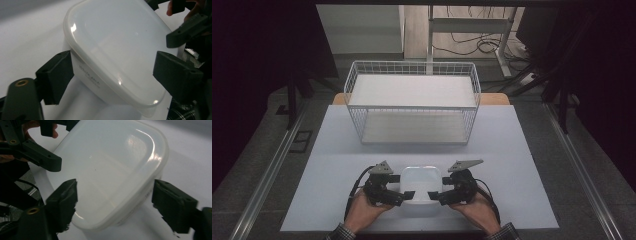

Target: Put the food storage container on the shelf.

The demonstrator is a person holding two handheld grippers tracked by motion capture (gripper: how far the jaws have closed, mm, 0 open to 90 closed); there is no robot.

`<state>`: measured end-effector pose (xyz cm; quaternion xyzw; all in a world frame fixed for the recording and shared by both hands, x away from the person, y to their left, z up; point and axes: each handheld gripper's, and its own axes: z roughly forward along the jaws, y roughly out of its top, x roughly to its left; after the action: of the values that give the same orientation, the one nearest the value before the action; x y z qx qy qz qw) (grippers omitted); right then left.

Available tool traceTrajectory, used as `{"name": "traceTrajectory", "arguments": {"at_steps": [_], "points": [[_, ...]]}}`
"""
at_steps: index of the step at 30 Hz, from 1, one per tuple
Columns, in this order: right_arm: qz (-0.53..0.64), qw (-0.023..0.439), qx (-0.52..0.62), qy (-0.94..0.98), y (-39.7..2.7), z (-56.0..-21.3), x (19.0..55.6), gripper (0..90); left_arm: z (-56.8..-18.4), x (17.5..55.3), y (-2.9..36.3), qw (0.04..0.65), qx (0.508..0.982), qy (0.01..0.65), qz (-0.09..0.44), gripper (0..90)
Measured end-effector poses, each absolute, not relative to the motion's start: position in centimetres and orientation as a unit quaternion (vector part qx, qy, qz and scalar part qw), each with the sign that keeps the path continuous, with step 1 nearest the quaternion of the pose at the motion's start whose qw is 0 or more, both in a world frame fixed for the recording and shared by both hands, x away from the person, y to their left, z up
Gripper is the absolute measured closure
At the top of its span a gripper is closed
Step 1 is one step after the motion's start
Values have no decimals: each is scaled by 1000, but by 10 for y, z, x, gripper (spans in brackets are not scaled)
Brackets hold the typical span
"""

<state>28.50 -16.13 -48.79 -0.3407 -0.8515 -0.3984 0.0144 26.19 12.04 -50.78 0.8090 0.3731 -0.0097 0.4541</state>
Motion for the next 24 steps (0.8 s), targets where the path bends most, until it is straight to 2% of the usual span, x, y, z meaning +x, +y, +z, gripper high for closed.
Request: {"name": "traceTrajectory", "arguments": {"at_steps": [1,3,8,12,14,15,17,24], "points": [[-399,15,-345,-849,-164,-486,284,334,-507,260,123,457,806,376,-11,251],[-407,9,-353,-843,-171,-483,282,457,-504,254,127,463,801,380,2,377],[-418,3,-374,-828,-178,-475,279,632,-498,249,134,469,795,383,16,604],[-427,-4,-391,-815,-180,-472,277,710,-496,247,136,480,783,396,20,684],[-437,-6,-399,-806,-182,-472,277,775,-496,247,138,483,778,401,23,758],[-437,-13,-400,-806,-182,-472,277,776,-496,246,135,475,783,400,40,796],[-433,-32,-395,-810,-179,-473,275,778,-497,248,137,479,779,403,39,796],[-453,-49,-391,-800,-178,-470,274,780,-493,250,139,494,769,402,46,798]]}}
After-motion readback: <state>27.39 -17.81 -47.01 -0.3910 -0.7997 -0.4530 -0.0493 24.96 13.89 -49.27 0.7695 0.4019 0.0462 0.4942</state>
